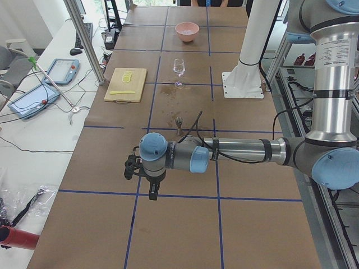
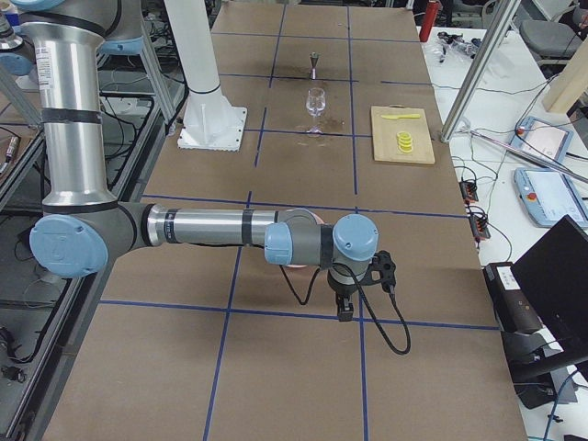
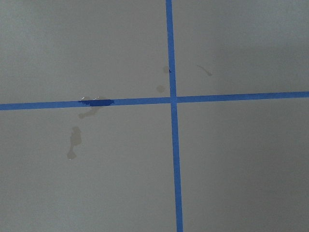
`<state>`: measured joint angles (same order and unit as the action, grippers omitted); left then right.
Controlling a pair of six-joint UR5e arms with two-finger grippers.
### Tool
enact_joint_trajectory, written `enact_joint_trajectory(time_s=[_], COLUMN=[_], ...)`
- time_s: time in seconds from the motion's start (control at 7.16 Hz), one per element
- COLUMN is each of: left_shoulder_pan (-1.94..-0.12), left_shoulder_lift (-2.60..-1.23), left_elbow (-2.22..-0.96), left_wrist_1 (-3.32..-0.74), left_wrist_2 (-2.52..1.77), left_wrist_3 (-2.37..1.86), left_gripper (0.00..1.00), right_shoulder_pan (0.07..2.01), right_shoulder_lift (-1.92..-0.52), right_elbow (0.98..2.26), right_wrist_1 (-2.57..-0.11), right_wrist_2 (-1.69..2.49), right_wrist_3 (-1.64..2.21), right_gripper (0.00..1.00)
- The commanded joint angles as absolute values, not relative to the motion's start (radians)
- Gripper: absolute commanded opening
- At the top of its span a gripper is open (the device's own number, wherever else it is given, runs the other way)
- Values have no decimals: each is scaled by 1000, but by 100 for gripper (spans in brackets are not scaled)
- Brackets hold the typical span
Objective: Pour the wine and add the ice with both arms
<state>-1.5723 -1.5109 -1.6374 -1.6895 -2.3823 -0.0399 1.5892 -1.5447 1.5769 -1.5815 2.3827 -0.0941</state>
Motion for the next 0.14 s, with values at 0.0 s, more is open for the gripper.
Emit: enact_joint_trajectory(time_s=[0.0], left_shoulder_pan=[-1572], left_shoulder_lift=[-1509], left_elbow=[-1637], left_wrist_1=[-1690], left_wrist_2=[-2382], left_wrist_3=[-40], left_gripper=[100], right_shoulder_pan=[1589], right_shoulder_lift=[-1545], right_elbow=[1577], right_wrist_1=[-1582], right_wrist_2=[2382], right_wrist_3=[-95], right_gripper=[100])
